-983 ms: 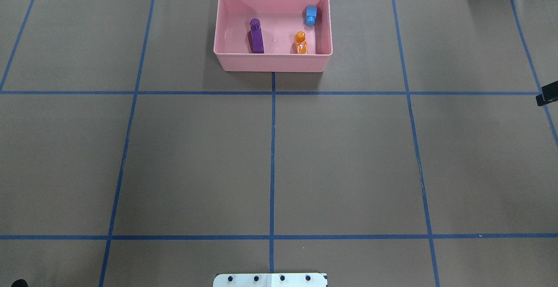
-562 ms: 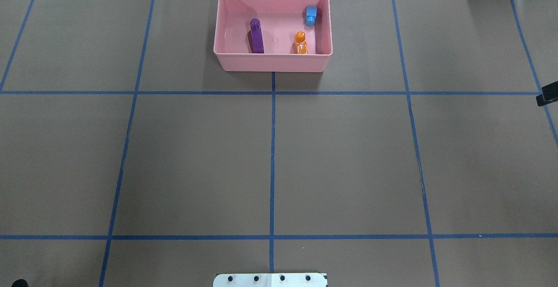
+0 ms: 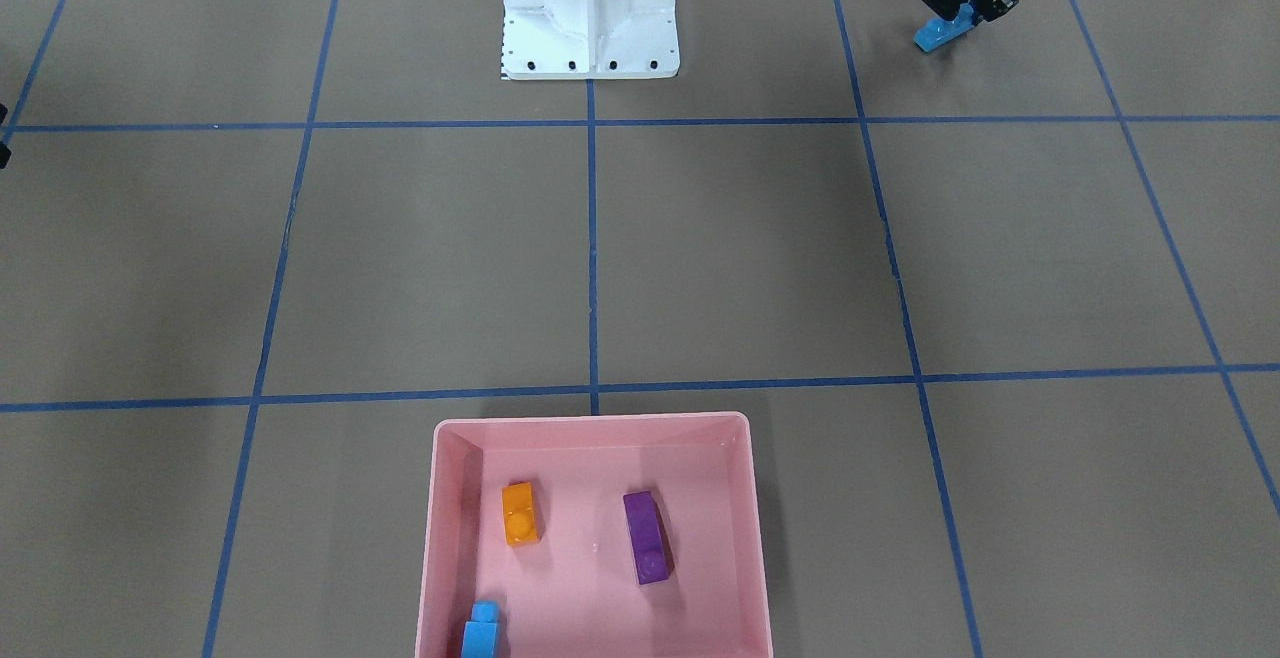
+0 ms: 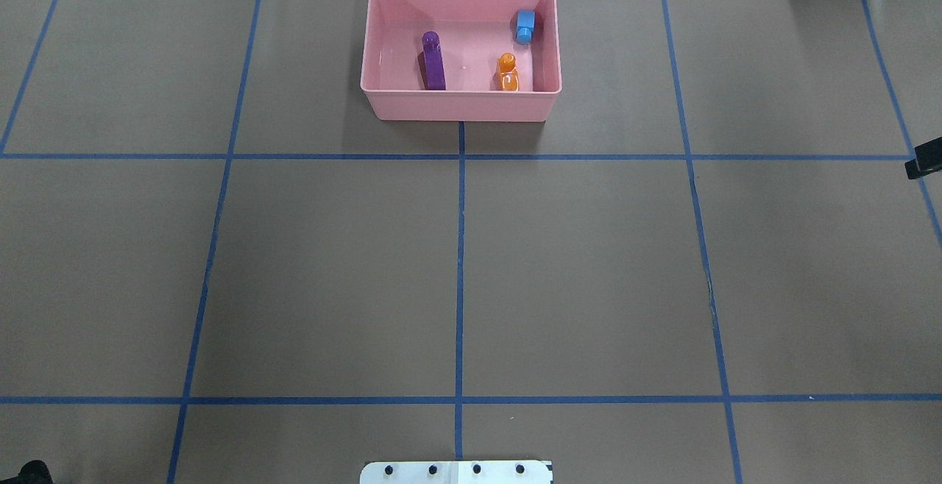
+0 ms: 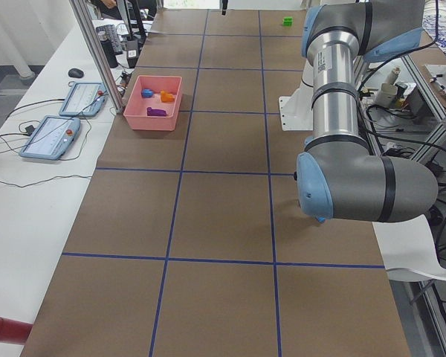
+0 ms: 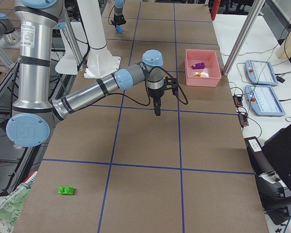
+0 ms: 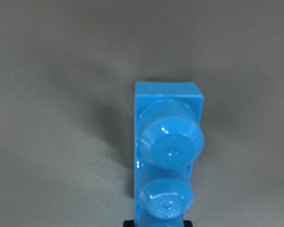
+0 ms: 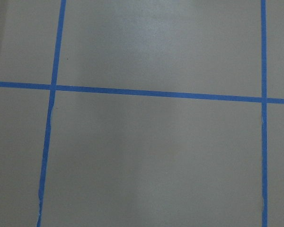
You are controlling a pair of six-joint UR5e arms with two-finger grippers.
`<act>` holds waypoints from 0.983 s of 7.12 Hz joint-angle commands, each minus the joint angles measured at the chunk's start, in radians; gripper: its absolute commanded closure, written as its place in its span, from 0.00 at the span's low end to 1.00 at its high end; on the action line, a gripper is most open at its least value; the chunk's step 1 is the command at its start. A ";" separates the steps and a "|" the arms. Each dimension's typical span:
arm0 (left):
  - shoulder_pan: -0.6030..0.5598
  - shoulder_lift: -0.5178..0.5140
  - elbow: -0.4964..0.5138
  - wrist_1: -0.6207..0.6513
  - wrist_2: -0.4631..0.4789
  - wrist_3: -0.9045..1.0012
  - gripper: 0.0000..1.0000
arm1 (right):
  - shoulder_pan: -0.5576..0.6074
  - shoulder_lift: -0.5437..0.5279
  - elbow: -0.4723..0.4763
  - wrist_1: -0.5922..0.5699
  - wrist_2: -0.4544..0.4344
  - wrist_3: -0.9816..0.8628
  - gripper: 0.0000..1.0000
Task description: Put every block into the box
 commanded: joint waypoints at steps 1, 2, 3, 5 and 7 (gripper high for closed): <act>-0.123 -0.002 -0.077 0.000 -0.105 -0.003 1.00 | 0.000 0.000 -0.001 0.002 0.000 -0.002 0.00; -0.218 -0.011 -0.114 -0.001 -0.203 -0.004 1.00 | 0.000 0.000 -0.001 0.002 0.000 -0.002 0.00; -0.329 -0.054 -0.134 -0.002 -0.269 -0.022 1.00 | 0.000 -0.002 -0.003 0.003 0.000 -0.003 0.00; -0.470 -0.214 -0.134 -0.002 -0.323 -0.138 1.00 | 0.003 -0.012 -0.001 0.003 0.000 -0.037 0.00; -0.586 -0.371 -0.133 0.000 -0.326 -0.270 1.00 | 0.030 -0.063 -0.007 0.002 0.000 -0.169 0.00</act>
